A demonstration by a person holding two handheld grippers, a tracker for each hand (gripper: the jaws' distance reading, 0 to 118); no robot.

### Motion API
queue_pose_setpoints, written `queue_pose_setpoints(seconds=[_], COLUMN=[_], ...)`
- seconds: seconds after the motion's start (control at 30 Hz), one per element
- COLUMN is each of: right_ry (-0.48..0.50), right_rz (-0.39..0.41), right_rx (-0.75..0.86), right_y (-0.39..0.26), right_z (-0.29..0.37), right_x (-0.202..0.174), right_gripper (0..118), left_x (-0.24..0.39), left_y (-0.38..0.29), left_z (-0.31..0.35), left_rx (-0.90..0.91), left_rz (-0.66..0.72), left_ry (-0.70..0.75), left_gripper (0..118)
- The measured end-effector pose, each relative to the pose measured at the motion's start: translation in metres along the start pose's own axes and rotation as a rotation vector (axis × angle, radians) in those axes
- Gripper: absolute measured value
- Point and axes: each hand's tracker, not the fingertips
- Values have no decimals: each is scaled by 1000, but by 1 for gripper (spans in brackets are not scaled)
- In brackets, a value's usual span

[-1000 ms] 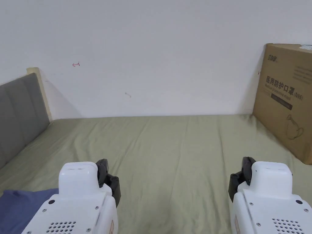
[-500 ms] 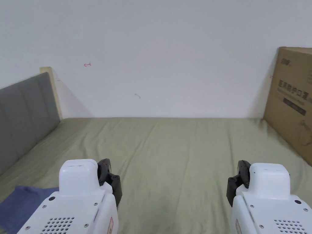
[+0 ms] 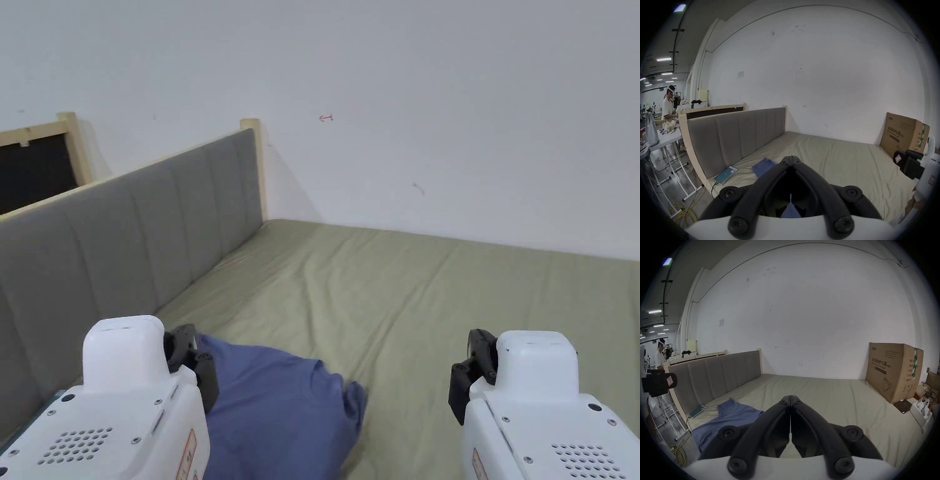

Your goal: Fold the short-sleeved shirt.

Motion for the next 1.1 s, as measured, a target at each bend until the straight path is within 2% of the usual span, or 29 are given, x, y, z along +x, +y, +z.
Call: queue_pose_setpoints(seconds=[0.2, 0.37, 0.4, 0.43, 0.47, 0.5, 0.53, 0.57, 0.6, 0.7, 0.83, 0.87, 0.9, 0.93, 0.97, 1.0, 1.03, 1.1], right_ry=[20, 14, 6, 0, -7, -12, -16, -17, -16, -18, -26, -26, -23, -21, -21, -23, -26, -21], right_rz=[-7, -35, -31, -26, -23, -24, -29, -38, -50, -65, -69, -74, -84, -93, -100, -112, -127, -173], right_rx=[-45, -109, -120, -130, -143, -158, -174, -189, -205, -243, -295, -305, -314, -321, -327, -334, -346, -362], right_y=[-8, -18, -21, -24, -26, -29, -32, -34, -36, -43, -53, -55, -56, -58, -59, -60, -61, -63], right_z=[-8, -20, -23, -27, -30, -34, -39, -43, -47, -58, -68, -70, -71, -72, -73, -74, -76, -77], right_x=[-4, 3, 4, 6, 7, 8, 10, 11, 12, 15, 18, 19, 21, 23, 24, 26, 27, 31], right_gripper=[1, 1, 1, 1, 1, 1, 1, 1, 1, 1, 1, 1, 1, 1, 1, 1, 1, 1], left_x=[-18, -27, -26, -30, -30, -29, -28, -26, -24, -7, 17, 22, 24, 23, 19, 16, 11, -3], left_y=[-35, -96, -107, -117, -124, -132, -141, -147, -153, -173, -213, -218, -211, -203, -197, -193, -191, -191], left_z=[-64, -153, -161, -170, -178, -187, -193, -199, -207, -236, -269, -266, -260, -258, -256, -253, -253, -256], left_rx=[-206, -536, -581, -603, -641, -679, -686, -704, -716, -785, -990, -947, -907, -917, -902, -883, -883, -918], left_rz=[48, 33, 59, 118, 145, 149, 175, 178, 161, 73, -40, -119, -130, -91, -61, -67, -66, -6], left_ry=[3, 6, -4, -29, -38, -49, -58, -63, -67, -57, -89, -56, -68, -65, -65, -47, -31, -42], left_gripper=[0, 0, 6, 20, 43, 81, 98, 106, 108, 108, 108, 107, 96, 79, 51, 14, 5, 5])
